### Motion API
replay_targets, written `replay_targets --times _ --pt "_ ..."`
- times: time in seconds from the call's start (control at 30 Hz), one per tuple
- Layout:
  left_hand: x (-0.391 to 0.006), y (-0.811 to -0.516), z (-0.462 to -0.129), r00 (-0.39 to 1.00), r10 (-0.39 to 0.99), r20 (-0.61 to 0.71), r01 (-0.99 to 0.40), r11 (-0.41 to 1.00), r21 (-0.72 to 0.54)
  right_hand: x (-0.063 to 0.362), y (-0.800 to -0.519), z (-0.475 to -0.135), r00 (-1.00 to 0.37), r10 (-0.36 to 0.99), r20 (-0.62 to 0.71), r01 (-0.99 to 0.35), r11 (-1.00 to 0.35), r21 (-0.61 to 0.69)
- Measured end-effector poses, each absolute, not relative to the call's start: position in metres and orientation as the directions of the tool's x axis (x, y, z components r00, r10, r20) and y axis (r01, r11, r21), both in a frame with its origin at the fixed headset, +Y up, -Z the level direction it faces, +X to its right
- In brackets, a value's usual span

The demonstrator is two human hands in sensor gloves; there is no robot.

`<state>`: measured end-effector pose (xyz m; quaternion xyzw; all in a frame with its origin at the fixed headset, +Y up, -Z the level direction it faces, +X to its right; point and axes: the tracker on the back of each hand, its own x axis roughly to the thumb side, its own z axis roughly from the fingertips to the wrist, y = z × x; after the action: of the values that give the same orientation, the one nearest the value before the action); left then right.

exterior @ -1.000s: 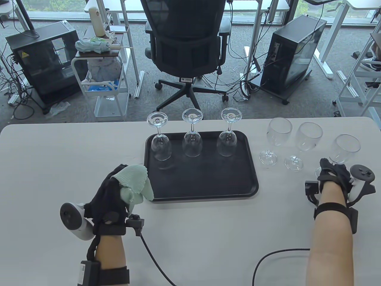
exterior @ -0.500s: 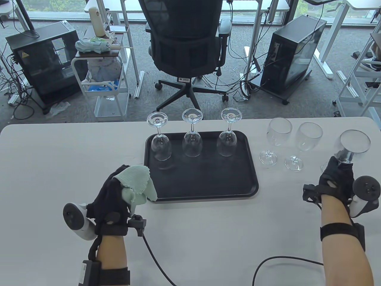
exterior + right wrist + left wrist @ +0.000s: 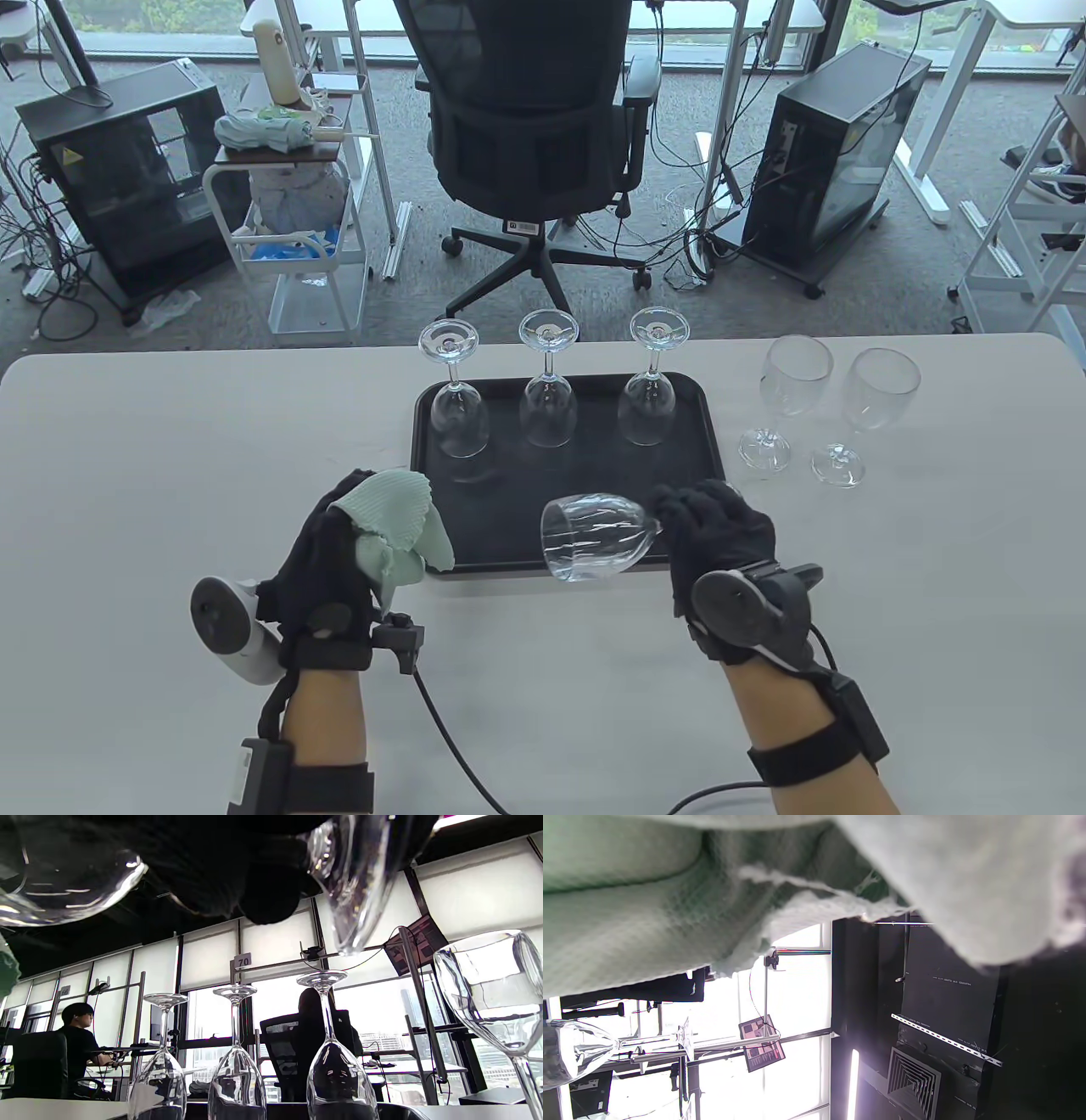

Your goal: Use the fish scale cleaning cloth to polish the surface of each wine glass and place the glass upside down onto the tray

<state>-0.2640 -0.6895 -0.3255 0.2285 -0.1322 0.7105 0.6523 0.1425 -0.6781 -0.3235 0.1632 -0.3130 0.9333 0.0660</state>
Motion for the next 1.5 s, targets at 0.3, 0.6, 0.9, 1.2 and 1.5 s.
replay_targets --times 0.3,0.6,0.9,1.2,1.5 --pt "-0.196 -0.65 -0.318 -0.05 0.764 0.643 -0.999 -0.045 -0.024 0.128 -0.688 -0.312 -0.922 -0.075 0.379 -0.163 -0.814 -0.557" --pt "-0.122 -0.68 -0.32 0.106 0.773 0.626 -0.958 0.248 -0.144 0.141 -0.678 -0.301 -0.925 0.014 0.379 -0.252 -0.769 -0.587" --pt "-0.131 -0.694 -0.308 0.211 0.749 0.628 -0.971 0.235 0.045 0.137 -0.674 -0.288 -0.852 0.018 0.524 -0.381 -0.708 -0.595" --pt "-0.15 -0.688 -0.309 0.098 0.773 0.626 -0.993 0.115 0.012 0.181 -0.697 -0.329 -0.307 0.717 0.625 -0.927 -0.374 -0.027" --pt "-0.148 -0.69 -0.31 0.294 0.726 0.622 -0.94 0.339 0.048 0.18 -0.7 -0.332 -0.241 0.863 0.445 -0.937 -0.326 0.125"
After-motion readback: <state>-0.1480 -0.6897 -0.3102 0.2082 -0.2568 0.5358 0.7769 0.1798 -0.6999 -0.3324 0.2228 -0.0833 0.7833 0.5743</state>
